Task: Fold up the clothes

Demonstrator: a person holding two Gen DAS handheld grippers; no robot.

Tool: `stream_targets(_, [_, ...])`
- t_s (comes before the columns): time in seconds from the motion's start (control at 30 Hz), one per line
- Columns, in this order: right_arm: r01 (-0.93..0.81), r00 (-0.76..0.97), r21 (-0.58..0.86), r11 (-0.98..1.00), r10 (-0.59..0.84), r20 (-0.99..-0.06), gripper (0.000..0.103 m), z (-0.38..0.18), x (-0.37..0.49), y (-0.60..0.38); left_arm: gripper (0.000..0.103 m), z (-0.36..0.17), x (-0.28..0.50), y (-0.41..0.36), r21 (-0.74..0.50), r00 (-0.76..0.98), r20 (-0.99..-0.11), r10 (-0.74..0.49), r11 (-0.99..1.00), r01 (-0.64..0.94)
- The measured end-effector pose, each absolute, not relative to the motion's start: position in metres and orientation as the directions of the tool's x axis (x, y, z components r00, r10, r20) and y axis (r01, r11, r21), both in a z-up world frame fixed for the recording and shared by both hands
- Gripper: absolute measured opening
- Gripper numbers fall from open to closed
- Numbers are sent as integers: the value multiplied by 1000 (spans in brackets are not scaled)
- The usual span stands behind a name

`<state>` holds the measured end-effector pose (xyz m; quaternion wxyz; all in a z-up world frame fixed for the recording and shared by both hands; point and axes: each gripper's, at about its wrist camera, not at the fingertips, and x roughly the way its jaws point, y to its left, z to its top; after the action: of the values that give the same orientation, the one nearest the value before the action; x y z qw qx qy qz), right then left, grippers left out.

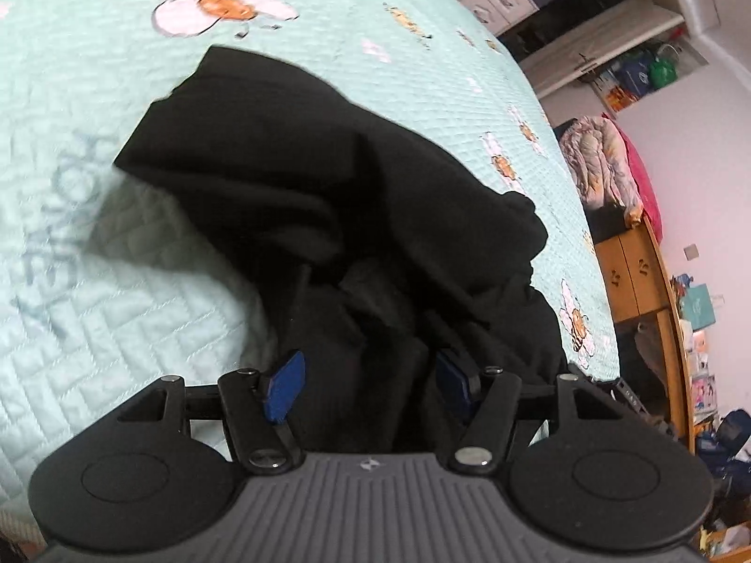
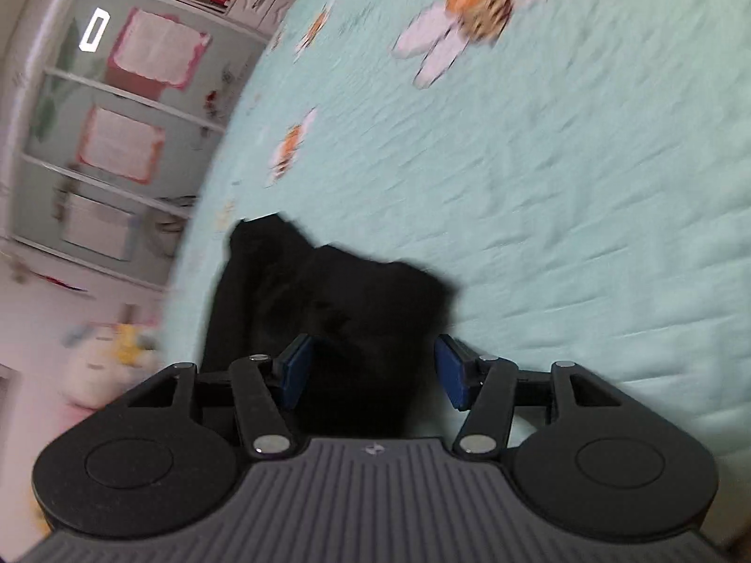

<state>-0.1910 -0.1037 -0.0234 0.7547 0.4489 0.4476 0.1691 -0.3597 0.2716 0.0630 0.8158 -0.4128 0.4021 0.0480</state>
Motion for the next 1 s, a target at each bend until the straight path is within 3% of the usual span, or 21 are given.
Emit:
stream_targets(0.07, [139, 530, 844, 517, 681, -505, 53, -26, -185, -93, 64, 62, -361, 272, -635, 671, -698, -251, 651, -416])
stream_targets(0.2, [54, 558, 798, 600, 645, -522, 27, -14, -186, -70, 64, 61, -363, 274, -635, 673, -699, -243, 645, -426])
stream_targets(0.3, [-15, 658, 715, 699, 545, -520, 15, 15, -191, -68, 64, 60, -365, 275, -635, 674, -700, -238, 639, -434])
stream_targets(0.4, [5, 758, 624, 781, 404, -512, 10, 35, -189, -83, 64, 60, -368, 278, -631, 677, -701, -225, 638, -441])
stream_targets(0.53, [120, 807, 462, 879, 185, -561, 9, 39, -187, -103, 65, 59, -375, 287, -620, 682, -704, -198, 640, -454])
stream_targets(0.63, [184, 764, 439, 879, 153, -626, 10, 17, -186, -116, 65, 55, -383, 294, -610, 684, -709, -175, 638, -469])
stream_targets(0.77, [254, 737, 476, 842, 150, -658, 27, 3, -200, -123, 65, 49, -391, 306, -570, 678, -726, -113, 652, -500])
stream_targets(0.87, [275, 755, 410, 869, 69, -652, 28, 19, -219, -113, 65, 44, -395, 315, -557, 681, -728, -75, 644, -524])
stream_targets(1.0, [179, 825, 286, 941, 14, -565, 34, 45, -244, -79, 66, 41, -384, 316, -528, 678, -732, -56, 676, -514])
